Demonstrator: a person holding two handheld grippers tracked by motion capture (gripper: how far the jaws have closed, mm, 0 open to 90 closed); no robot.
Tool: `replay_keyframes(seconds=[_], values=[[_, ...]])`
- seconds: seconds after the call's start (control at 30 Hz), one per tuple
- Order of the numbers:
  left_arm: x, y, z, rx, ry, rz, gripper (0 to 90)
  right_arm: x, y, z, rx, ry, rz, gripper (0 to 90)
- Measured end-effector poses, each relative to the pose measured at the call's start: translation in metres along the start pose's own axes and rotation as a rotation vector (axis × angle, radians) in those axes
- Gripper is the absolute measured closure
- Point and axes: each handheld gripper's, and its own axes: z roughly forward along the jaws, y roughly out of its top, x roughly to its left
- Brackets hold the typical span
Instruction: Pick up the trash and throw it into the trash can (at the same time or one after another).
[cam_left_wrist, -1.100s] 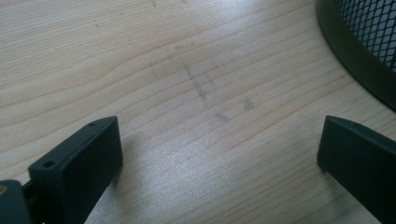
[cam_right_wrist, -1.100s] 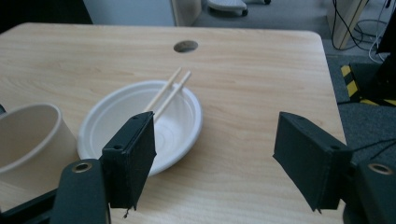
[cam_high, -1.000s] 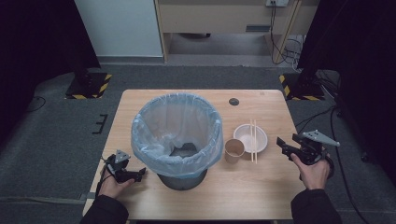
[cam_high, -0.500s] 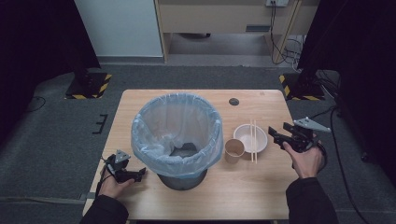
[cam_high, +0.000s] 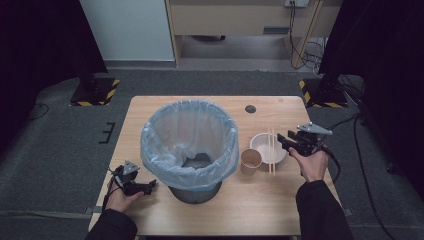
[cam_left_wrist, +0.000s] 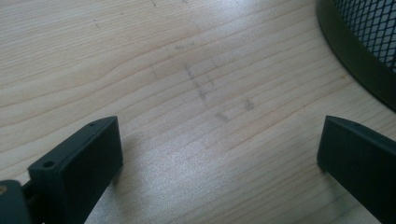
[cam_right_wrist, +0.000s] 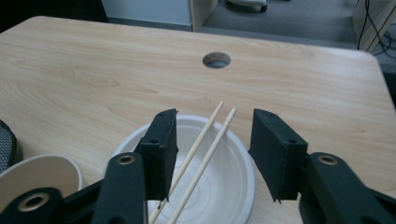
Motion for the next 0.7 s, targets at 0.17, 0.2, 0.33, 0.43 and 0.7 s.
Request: replay_keyframes(seconds=[0.17,0.2,0.33,0.43,0.7], values=[[0.000,0.000,0.000,0.000,0.000,0.000,0.0,0.000,-0.012,0.011,0.042,0.002,0.001,56.7],[0.000,0.000,0.000,0.000,0.000,0.000,0.0,0.000,-0.015,0.016,0.057,-0.002,-0.001,58.2],[0.000,0.000,0.000,0.000,0.001,0.000,0.0,-0.001,-0.021,0.025,0.082,0.005,0.021,61.5],[0.000,0.000,0.000,0.000,0.001,-0.001,0.0,0.001,-0.025,0.031,0.106,0.010,0.020,63.5],[0.000,0.000,0.000,0.002,0.001,0.001,0.0,0.005,-0.030,0.036,0.143,0.014,0.021,67.7]])
